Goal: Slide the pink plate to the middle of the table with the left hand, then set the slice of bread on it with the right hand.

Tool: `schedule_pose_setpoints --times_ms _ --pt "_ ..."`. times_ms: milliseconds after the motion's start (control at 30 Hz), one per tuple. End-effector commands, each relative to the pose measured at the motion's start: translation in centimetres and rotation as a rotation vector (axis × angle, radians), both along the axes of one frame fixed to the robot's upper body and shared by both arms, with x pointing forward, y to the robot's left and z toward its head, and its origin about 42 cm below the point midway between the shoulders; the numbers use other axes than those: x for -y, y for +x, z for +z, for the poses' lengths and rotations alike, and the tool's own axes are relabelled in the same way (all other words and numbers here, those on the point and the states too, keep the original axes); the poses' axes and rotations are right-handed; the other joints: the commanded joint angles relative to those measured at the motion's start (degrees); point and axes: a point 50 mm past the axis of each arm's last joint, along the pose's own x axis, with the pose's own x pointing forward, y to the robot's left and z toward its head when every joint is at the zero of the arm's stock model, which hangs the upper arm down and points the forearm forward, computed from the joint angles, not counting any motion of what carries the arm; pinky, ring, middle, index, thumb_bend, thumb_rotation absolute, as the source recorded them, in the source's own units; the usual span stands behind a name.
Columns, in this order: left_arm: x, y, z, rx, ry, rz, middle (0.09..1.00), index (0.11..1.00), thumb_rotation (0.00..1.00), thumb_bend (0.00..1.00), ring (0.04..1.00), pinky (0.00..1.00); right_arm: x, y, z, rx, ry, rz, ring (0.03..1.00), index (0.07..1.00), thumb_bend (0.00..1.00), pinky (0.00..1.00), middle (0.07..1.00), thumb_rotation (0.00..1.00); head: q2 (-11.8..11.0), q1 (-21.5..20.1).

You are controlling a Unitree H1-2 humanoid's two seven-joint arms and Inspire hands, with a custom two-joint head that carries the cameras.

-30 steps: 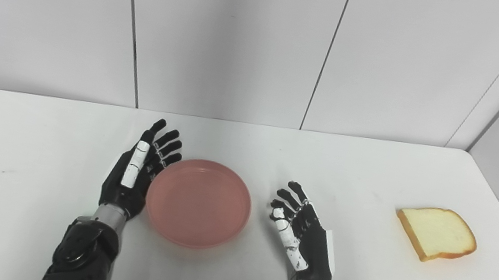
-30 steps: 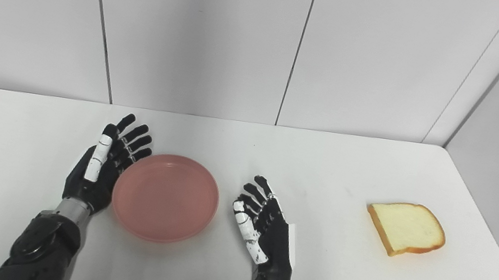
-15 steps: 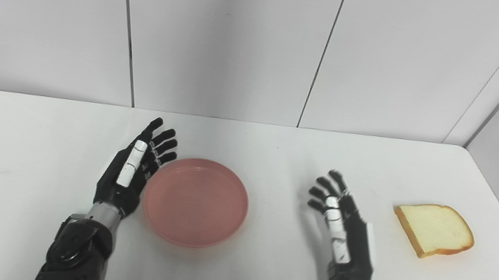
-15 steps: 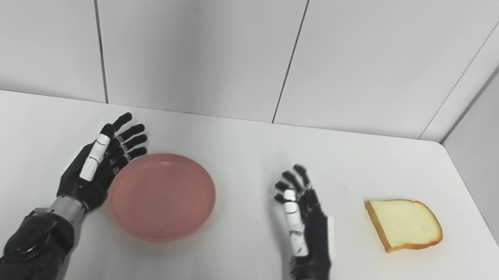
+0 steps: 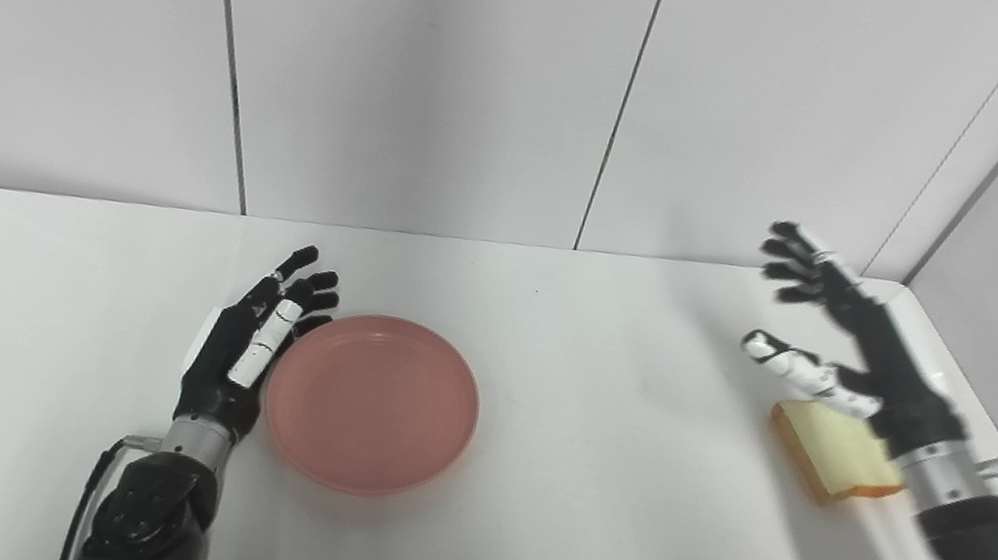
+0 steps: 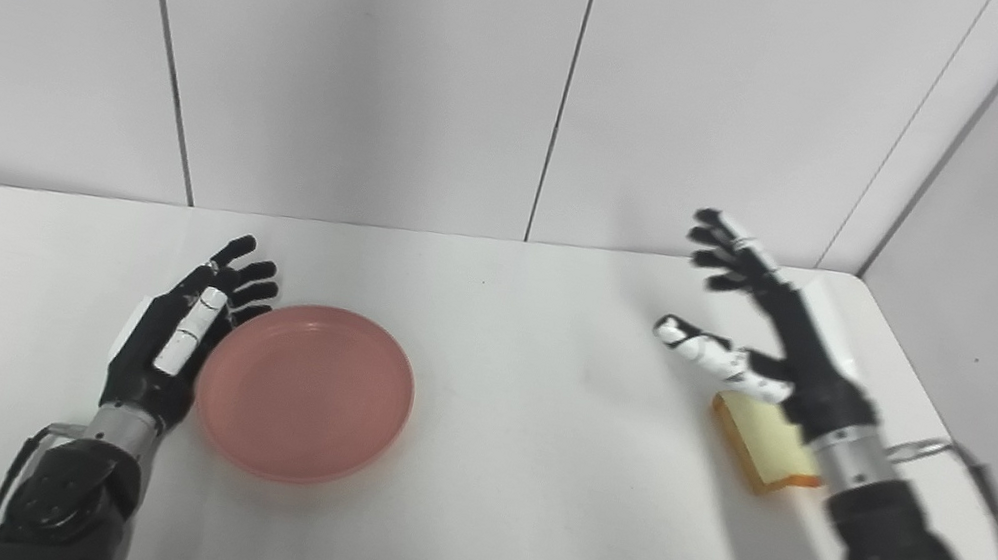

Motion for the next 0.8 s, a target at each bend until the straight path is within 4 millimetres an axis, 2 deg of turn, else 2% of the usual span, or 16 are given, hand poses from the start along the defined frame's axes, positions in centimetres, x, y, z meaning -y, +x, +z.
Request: schedule_pose_setpoints --times_ms 0,100,167,267,433,500,600,767 --pt "-0.1 -1.7 -2.9 -0.108 -0.002 0.015 0.807 0.85 0.72 0.81 0.795 0.77 1.9 0.5 4.4 0.08 -0.2 0.026 0.829 0.891 0.87 0.74 0.877 0.69 0.0 0.0" --pt "-0.1 -1.6 -2.9 -0.117 -0.01 0.014 0.813 0.85 0.72 0.82 0.799 0.78 4.1 0.6 6.7 0.036 -0.369 0.008 0.856 0.897 0.94 0.79 0.886 0.66 0.0 -0.2" --pt "0.0 -1.6 -3.0 -0.123 -0.014 0.015 0.811 0.848 0.71 0.82 0.795 0.77 4.8 0.4 8.1 -0.013 -0.452 -0.009 0.883 0.904 0.97 0.82 0.901 0.64 0.1 -0.4" --pt "0.3 -1.7 -3.2 -0.136 -0.032 0.014 0.815 0.847 0.7 0.81 0.791 0.77 5.4 0.1 9.6 -0.074 -0.561 -0.021 0.875 0.93 1.0 0.8 0.905 0.56 0.1 -0.7" --pt "0.4 -1.8 -3.5 -0.144 -0.031 0.005 0.826 0.856 0.7 0.82 0.802 0.76 7.2 0.3 10.6 -0.142 -0.768 -0.027 0.874 0.97 1.0 0.82 0.892 0.46 0.3 -1.1" --pt "0.5 -1.8 -3.5 -0.146 -0.03 0.006 0.824 0.851 0.7 0.83 0.8 0.76 7.8 0.3 10.9 -0.171 -0.844 -0.037 0.909 0.982 1.0 0.88 0.916 0.43 0.4 -1.0" --pt "0.5 -1.8 -3.5 -0.145 -0.029 0.007 0.822 0.852 0.7 0.81 0.791 0.75 8.8 0.5 11.3 -0.202 -0.962 -0.019 0.912 0.981 1.0 0.9 0.917 0.49 0.3 -1.1" --pt "0.6 -1.8 -3.6 -0.149 -0.039 0.004 0.824 0.856 0.69 0.82 0.794 0.77 9.8 0.7 11.0 -0.295 -1.105 -0.012 0.924 0.988 1.0 0.92 0.937 0.5 0.2 -1.4"
